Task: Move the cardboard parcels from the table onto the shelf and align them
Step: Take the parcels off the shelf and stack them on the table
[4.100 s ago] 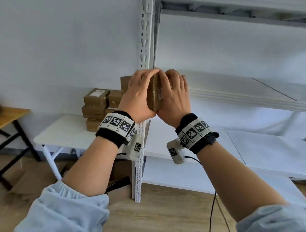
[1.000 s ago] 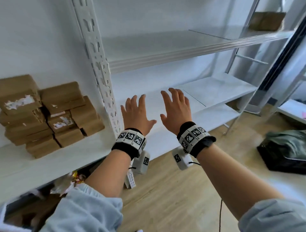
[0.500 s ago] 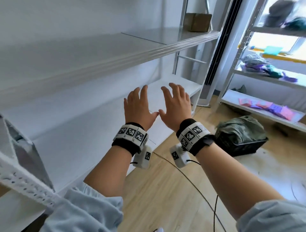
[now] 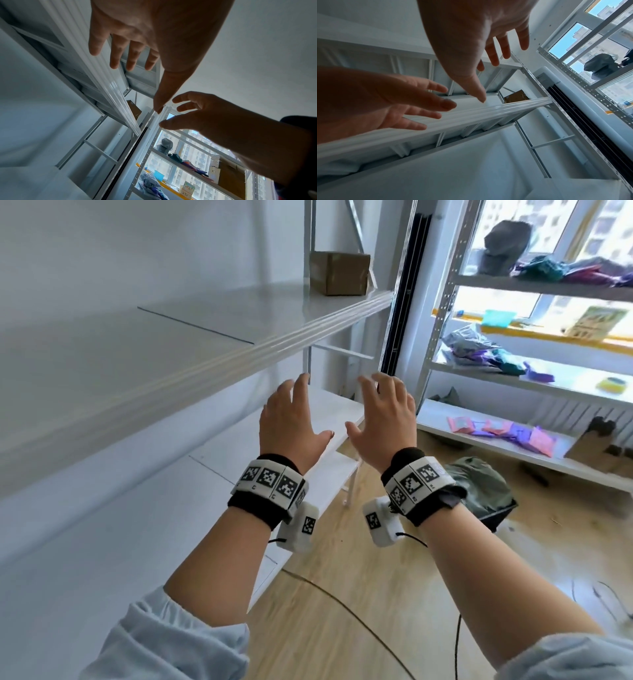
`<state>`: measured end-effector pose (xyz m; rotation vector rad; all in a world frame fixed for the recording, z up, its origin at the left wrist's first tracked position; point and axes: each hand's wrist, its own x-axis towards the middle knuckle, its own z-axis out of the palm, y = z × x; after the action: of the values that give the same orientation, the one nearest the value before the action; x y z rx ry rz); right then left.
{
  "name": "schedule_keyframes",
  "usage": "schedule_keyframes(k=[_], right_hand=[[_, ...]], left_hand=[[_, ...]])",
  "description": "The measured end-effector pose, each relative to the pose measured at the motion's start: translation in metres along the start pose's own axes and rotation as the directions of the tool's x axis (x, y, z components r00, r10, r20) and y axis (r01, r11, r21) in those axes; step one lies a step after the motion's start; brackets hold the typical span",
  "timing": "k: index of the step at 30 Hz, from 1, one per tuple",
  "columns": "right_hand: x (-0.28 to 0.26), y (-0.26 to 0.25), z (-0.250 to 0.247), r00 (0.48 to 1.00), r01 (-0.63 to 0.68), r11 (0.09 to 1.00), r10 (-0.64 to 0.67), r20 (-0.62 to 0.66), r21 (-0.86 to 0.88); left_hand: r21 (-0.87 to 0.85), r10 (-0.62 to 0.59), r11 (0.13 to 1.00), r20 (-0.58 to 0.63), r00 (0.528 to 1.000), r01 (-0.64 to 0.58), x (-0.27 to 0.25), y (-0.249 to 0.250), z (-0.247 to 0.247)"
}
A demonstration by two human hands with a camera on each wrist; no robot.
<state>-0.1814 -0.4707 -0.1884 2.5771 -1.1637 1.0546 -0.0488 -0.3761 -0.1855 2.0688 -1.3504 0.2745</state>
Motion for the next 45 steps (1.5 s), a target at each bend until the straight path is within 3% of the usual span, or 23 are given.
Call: schedule_keyframes(k=[12, 20, 27, 30, 34, 38, 41, 45], right_hand=[[0.176, 0.144, 0.089, 0.992, 0.113, 0.987, -0.105, -0.067, 0.113], [0.311, 0.217, 0.13, 0.97, 0.225, 0.961, -0.206, -0.131, 0.161], [0.394, 0.225, 0.171, 0.962, 0.261, 0.949, -0.242, -0.124, 0.177], [0.425, 0.223, 0.186, 0.962, 0.26, 0.948, -0.24, -0.127, 0.182], [0.466, 0.218, 0.199, 0.976, 0.214, 0.94, -0.196, -0.093, 0.265], [0.505, 0.213, 0.209, 0.984, 0.154, 0.917, -0.175, 0.025, 0.368], [0.526, 0.209, 0.211, 0.971, 0.123, 0.884, -0.202, 0.131, 0.45], [0.531, 0.207, 0.21, 0.963, 0.083, 0.868, -0.196, 0.186, 0.489]], left_hand=[[0.072, -0.061, 0.995, -0.114, 0.992, 0.069, 0.181, 0.051, 0.107], [0.156, -0.077, 0.982, -0.192, 0.978, 0.108, 0.32, 0.087, 0.138], [0.199, -0.137, 0.965, -0.165, 0.977, 0.169, 0.412, 0.086, 0.156], [0.16, -0.219, 0.957, -0.158, 0.963, 0.243, 0.445, 0.079, 0.16], [0.051, -0.407, 0.91, -0.084, 0.91, 0.412, 0.487, 0.071, 0.166], [-0.057, -0.554, 0.83, 0.014, 0.832, 0.554, 0.522, 0.069, 0.17], [-0.129, -0.602, 0.788, 0.042, 0.797, 0.602, 0.54, 0.063, 0.172], [-0.178, -0.615, 0.77, 0.046, 0.787, 0.613, 0.547, 0.064, 0.169]])
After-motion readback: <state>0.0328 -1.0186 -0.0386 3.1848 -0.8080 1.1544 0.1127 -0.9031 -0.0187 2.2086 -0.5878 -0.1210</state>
